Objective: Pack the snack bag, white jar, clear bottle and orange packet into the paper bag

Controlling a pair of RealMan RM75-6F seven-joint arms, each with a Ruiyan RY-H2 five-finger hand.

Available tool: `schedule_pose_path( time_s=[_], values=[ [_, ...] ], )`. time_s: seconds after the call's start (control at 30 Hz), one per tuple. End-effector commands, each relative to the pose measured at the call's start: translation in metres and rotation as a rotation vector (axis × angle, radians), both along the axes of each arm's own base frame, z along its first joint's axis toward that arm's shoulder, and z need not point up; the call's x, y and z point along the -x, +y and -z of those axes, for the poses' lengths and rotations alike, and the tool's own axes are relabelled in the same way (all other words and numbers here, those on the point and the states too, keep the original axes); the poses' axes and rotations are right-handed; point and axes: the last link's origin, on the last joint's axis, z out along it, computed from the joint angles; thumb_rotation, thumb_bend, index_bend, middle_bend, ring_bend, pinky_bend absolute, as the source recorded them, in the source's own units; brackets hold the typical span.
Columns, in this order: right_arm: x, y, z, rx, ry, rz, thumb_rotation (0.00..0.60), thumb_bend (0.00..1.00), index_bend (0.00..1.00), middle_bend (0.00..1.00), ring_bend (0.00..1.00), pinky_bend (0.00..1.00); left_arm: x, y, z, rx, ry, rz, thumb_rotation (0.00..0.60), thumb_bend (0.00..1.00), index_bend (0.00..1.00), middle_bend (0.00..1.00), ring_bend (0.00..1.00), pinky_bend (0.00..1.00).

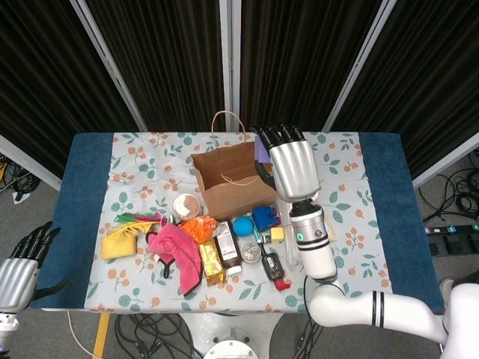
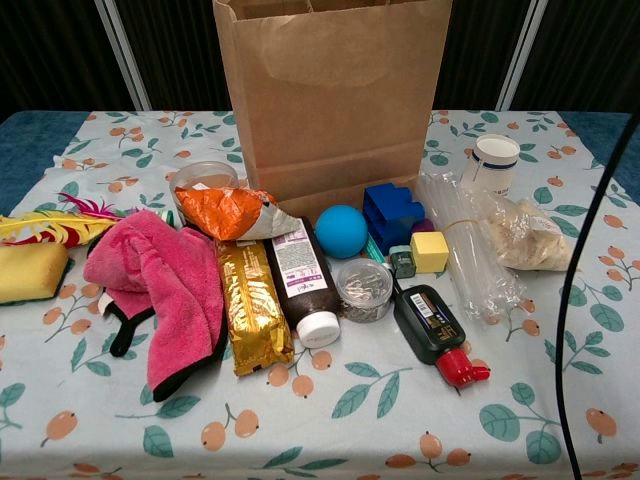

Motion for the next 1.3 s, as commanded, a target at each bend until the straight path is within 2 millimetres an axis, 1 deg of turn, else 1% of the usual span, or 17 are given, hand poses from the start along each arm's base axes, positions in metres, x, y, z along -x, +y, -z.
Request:
schedule_pose_path(
  time_s=[0.03, 0.2, 0.3, 0.4, 0.47, 0.53, 0.6, 0.7, 0.8, 0.87, 0.9, 1.0, 1.1, 1.13, 1.23, 1.27, 1.3],
  values=[
    [-0.002, -0.007, 0.016, -0.024, 0.004, 0.016, 0.6, 0.21, 0.28, 0.44, 0.28, 0.31, 0.002, 0.001, -0.001, -0.004, 0.0, -0.005, 0.6, 0.0, 0.09, 0.1, 0.07, 0.15],
    [-0.006, -0.013, 0.021, -0.032, -0.002, 0.022, 0.6, 0.21, 0.28, 0.44, 0.28, 0.31, 0.005, 0.002, -0.002, -0.006, 0.004, -0.014, 0.6, 0.0, 0.09, 0.1, 0.07, 0.15],
    [-0.008, -0.016, 0.021, -0.031, -0.004, 0.015, 0.6, 0.19, 0.26, 0.41, 0.27, 0.3, 0.006, 0.002, -0.002, -0.005, 0.006, -0.017, 0.6, 0.0, 0.09, 0.1, 0.07, 0.15],
    [-0.009, -0.019, 0.023, -0.069, 0.005, 0.017, 0.6, 0.09, 0.15, 0.33, 0.19, 0.21, 0.008, 0.002, -0.003, -0.009, 0.008, -0.02, 0.6, 0.0, 0.09, 0.1, 0.07, 0.15],
    [-0.01, -0.021, 0.021, -0.093, 0.01, 0.019, 0.6, 0.02, 0.07, 0.26, 0.11, 0.12, 0.009, 0.002, -0.003, -0.012, 0.008, -0.026, 0.6, 0.0, 0.09, 0.1, 0.07, 0.15],
    [-0.01, -0.021, 0.019, -0.103, 0.005, 0.02, 0.6, 0.0, 0.03, 0.2, 0.06, 0.07, 0.009, 0.002, -0.003, -0.014, 0.008, -0.026, 0.6, 0.0, 0.09, 0.1, 0.07, 0.15],
    [-0.01, -0.02, 0.018, -0.105, 0.001, 0.02, 0.6, 0.0, 0.02, 0.18, 0.04, 0.05, 0.009, 0.002, -0.003, -0.015, 0.007, -0.025, 0.6, 0.0, 0.09, 0.1, 0.07, 0.15],
    [-0.01, -0.017, 0.013, -0.093, -0.01, 0.01, 0.6, 0.0, 0.01, 0.18, 0.04, 0.05, 0.008, 0.002, -0.003, -0.012, 0.007, -0.022, 0.6, 0.0, 0.09, 0.1, 0.07, 0.15],
    [-0.008, -0.012, 0.0, -0.064, -0.031, 0.003, 0.6, 0.0, 0.01, 0.19, 0.04, 0.05, 0.007, 0.003, -0.002, -0.008, 0.004, -0.018, 0.6, 0.0, 0.09, 0.1, 0.07, 0.15],
    [0.0, -0.007, -0.013, -0.031, -0.036, 0.006, 0.6, 0.0, 0.01, 0.19, 0.05, 0.05, 0.006, 0.003, -0.001, -0.004, 0.003, -0.013, 0.6, 0.0, 0.09, 0.1, 0.07, 0.15],
    [0.005, -0.004, -0.019, -0.018, -0.038, 0.01, 0.6, 0.0, 0.01, 0.19, 0.05, 0.05, 0.005, 0.003, 0.0, -0.003, 0.003, -0.011, 0.6, 0.0, 0.09, 0.1, 0.07, 0.15],
    [0.035, 0.003, -0.039, 0.018, -0.024, 0.054, 0.6, 0.0, 0.01, 0.2, 0.05, 0.05, 0.003, 0.004, 0.001, 0.006, 0.003, -0.002, 0.6, 0.0, 0.09, 0.1, 0.07, 0.15],
    [0.075, 0.012, -0.051, 0.008, -0.024, 0.115, 0.6, 0.0, 0.01, 0.21, 0.05, 0.05, 0.0, 0.005, 0.003, 0.01, 0.001, 0.007, 0.6, 0.0, 0.09, 0.1, 0.07, 0.15],
    [0.092, 0.017, -0.053, -0.003, -0.031, 0.135, 0.6, 0.0, 0.01, 0.21, 0.05, 0.05, -0.001, 0.006, 0.004, 0.009, -0.002, 0.01, 0.6, 0.0, 0.09, 0.1, 0.07, 0.15],
    [0.134, 0.031, -0.048, -0.054, 0.0, 0.185, 0.6, 0.0, 0.01, 0.23, 0.06, 0.05, -0.002, 0.007, 0.006, 0.015, -0.003, 0.012, 0.6, 0.0, 0.09, 0.1, 0.07, 0.15],
    [0.152, 0.037, -0.043, -0.081, 0.021, 0.208, 0.6, 0.0, 0.01, 0.23, 0.06, 0.05, -0.002, 0.007, 0.008, 0.02, -0.003, 0.012, 0.6, 0.0, 0.09, 0.1, 0.07, 0.15],
    [0.165, 0.042, -0.038, -0.105, 0.031, 0.226, 0.6, 0.0, 0.01, 0.24, 0.06, 0.05, -0.002, 0.007, 0.009, 0.024, -0.004, 0.013, 0.6, 0.0, 0.09, 0.1, 0.07, 0.15]
  ],
)
